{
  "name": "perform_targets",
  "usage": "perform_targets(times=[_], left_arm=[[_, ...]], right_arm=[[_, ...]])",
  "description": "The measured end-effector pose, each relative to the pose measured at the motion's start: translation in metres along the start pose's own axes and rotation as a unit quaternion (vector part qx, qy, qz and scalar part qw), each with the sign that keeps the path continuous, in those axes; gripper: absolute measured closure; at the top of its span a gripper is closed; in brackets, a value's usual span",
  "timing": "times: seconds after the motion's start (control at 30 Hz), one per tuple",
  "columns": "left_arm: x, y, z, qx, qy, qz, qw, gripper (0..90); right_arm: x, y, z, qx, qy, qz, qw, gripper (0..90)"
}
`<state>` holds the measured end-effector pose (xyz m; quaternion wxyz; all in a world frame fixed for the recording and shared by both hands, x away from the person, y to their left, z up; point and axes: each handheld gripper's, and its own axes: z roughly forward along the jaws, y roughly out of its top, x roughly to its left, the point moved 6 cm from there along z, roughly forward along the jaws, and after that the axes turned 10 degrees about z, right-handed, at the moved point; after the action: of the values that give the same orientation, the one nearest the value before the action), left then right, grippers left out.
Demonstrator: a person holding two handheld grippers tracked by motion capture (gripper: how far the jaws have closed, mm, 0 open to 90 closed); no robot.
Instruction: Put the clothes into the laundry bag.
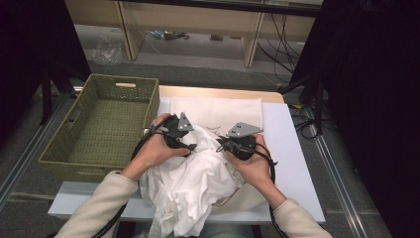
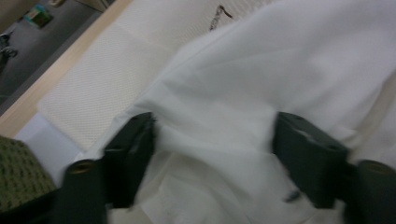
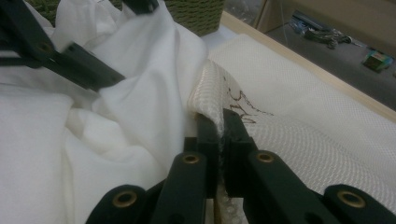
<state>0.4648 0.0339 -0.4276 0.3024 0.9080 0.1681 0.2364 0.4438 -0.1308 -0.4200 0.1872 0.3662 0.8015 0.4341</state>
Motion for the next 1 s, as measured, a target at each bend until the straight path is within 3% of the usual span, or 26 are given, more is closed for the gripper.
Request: perform_targets(times=[0.03,0.13,0.23,0.3,0.43,0.47,0.53,0.6,0.67,0.77,0.8,0.87,0.9,0.97,1.0], left_arm=[[-0.005,0.000,0.003,0.000,-0.021,0.001,0.9998,47.4],[-0.009,0.003,0.002,0.002,-0.032,0.002,0.9995,70.0],[-0.014,0.009,-0.005,-0.010,-0.038,-0.018,0.9991,84.5],[-0.015,0.011,-0.009,-0.012,-0.037,-0.024,0.9989,87.7],[-0.017,0.015,-0.020,-0.031,-0.031,-0.016,0.9989,85.5],[-0.013,0.021,-0.027,-0.062,-0.022,-0.020,0.9976,77.3],[-0.008,0.024,-0.027,-0.076,-0.016,-0.019,0.9968,48.7],[-0.003,0.022,-0.022,-0.053,-0.014,-0.027,0.9981,25.4],[0.000,0.016,-0.012,-0.026,-0.011,-0.017,0.9995,14.3],[0.002,0.013,-0.001,-0.019,-0.014,-0.027,0.9994,14.7],[0.002,0.009,0.009,-0.001,-0.028,-0.030,0.9992,14.7],[0.001,0.006,0.018,0.015,-0.043,-0.024,0.9987,17.0],[0.000,0.004,0.021,0.025,-0.054,-0.029,0.9978,22.9],[-0.001,0.003,0.023,0.038,-0.064,-0.026,0.9969,44.9],[-0.004,0.003,0.025,0.045,-0.074,-0.024,0.9960,44.9]], right_arm=[[-0.001,0.000,0.000,-0.002,-0.003,-0.002,1.0000,88.5],[0.000,-0.002,0.002,0.005,0.004,0.003,1.0000,88.4],[0.000,-0.001,0.001,-0.001,-0.002,-0.004,1.0000,88.4],[-0.001,0.000,0.000,0.000,-0.003,-0.006,1.0000,88.4],[0.000,0.000,0.000,-0.002,-0.003,-0.001,1.0000,88.4],[0.000,0.000,0.000,-0.001,-0.003,-0.001,1.0000,88.3],[0.000,0.000,0.001,-0.001,-0.003,-0.002,1.0000,88.4],[0.000,0.000,0.001,0.001,0.000,-0.004,1.0000,88.4],[0.000,0.000,0.000,0.002,-0.003,-0.002,1.0000,88.4],[0.002,-0.001,0.000,0.008,0.001,0.007,0.9999,88.4],[0.002,-0.001,0.001,0.005,0.003,-0.002,1.0000,88.5],[0.002,-0.002,0.001,0.008,0.001,0.004,1.0000,88.4],[0.001,-0.001,0.001,0.004,-0.004,0.002,1.0000,88.4],[0.002,-0.002,0.001,0.008,0.002,0.003,1.0000,88.4],[0.002,-0.002,0.002,0.008,0.002,0.002,1.0000,88.5]])
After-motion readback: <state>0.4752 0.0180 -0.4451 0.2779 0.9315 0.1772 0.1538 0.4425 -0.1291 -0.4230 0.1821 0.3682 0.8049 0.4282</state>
